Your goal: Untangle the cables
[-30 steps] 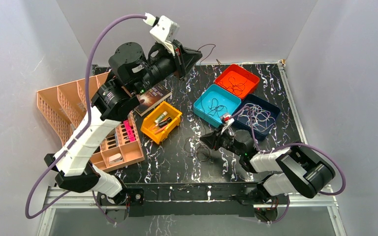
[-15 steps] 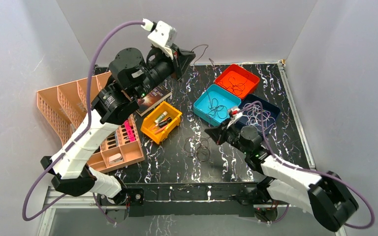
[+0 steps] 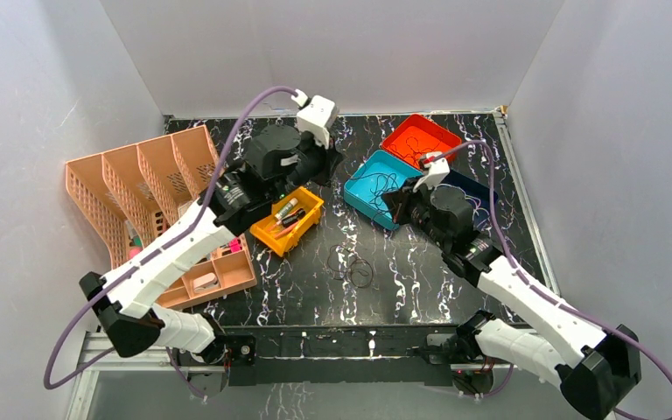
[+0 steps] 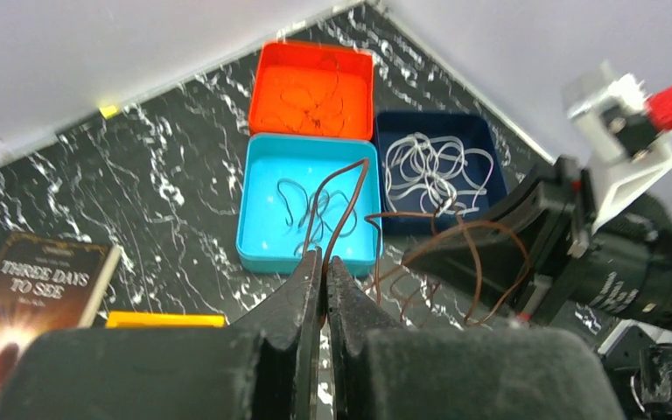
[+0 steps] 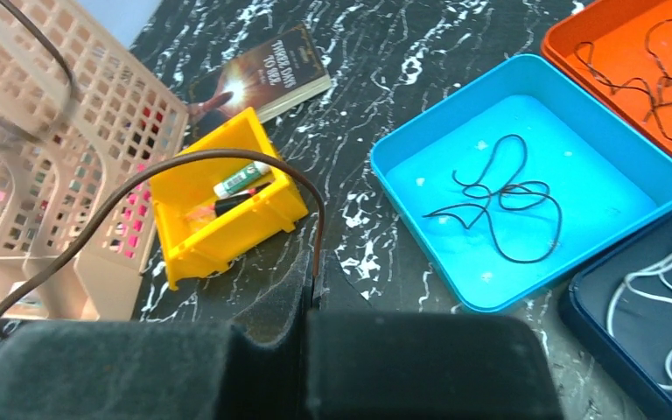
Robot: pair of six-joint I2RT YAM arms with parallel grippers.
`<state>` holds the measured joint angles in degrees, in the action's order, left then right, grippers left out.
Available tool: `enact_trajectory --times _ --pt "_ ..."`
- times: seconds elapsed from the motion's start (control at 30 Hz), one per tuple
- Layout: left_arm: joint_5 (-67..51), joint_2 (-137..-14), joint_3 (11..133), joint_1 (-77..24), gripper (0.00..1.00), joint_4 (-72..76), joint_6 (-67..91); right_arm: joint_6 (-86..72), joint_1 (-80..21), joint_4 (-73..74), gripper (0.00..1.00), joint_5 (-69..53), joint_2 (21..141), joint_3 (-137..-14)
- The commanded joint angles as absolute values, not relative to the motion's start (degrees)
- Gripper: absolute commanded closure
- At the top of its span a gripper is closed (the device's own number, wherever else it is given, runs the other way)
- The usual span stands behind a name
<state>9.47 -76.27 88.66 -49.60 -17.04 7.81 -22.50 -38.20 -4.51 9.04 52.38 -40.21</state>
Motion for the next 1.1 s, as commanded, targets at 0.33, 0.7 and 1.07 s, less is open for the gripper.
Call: enact_trajectory --times 0.33,0.7,1.07 --pt "-2.0 -91.7 86.0 -40.9 1.00 -8.3 12.1 -22.6 -26.5 -12.1 1.00 7.5 68.7 -51.3" --pt "-11.1 -108.1 95.0 -37.0 1.00 -3.7 12.7 -23.5 -19.2 -17.8 1.00 3.1 91.2 -60.8" --pt "-15.5 -124.6 108.1 -36.9 1.00 -6.6 13.7 -21.2 -17.4 -10.6 0.77 1.3 102.3 -68.6"
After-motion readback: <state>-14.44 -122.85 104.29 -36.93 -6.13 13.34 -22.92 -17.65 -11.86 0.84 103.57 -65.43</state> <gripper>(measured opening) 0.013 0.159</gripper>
